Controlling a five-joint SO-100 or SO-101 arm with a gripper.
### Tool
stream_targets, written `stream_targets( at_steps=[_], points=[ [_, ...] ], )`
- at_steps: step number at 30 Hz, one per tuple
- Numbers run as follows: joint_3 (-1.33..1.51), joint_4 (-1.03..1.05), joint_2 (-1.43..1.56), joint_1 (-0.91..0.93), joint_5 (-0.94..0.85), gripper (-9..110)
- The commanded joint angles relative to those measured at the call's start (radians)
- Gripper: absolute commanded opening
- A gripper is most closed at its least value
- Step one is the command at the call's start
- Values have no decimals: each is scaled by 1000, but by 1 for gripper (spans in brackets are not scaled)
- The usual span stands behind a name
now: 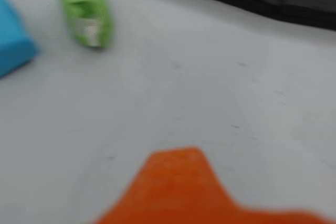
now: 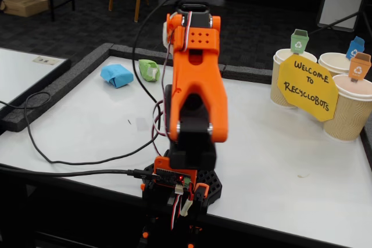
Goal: Sort rubbish by color.
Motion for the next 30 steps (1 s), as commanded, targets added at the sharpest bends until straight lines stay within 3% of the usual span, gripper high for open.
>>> stream_targets(
  at_steps=[1,9,21,30],
  points=[
    [-20,-29,17,-123,3,0],
    [-6,-37,17,-299,-5,0],
    [-5,-51,9,-331,-6,0],
    [-170,-97,-164,-331,-6,0]
  ],
)
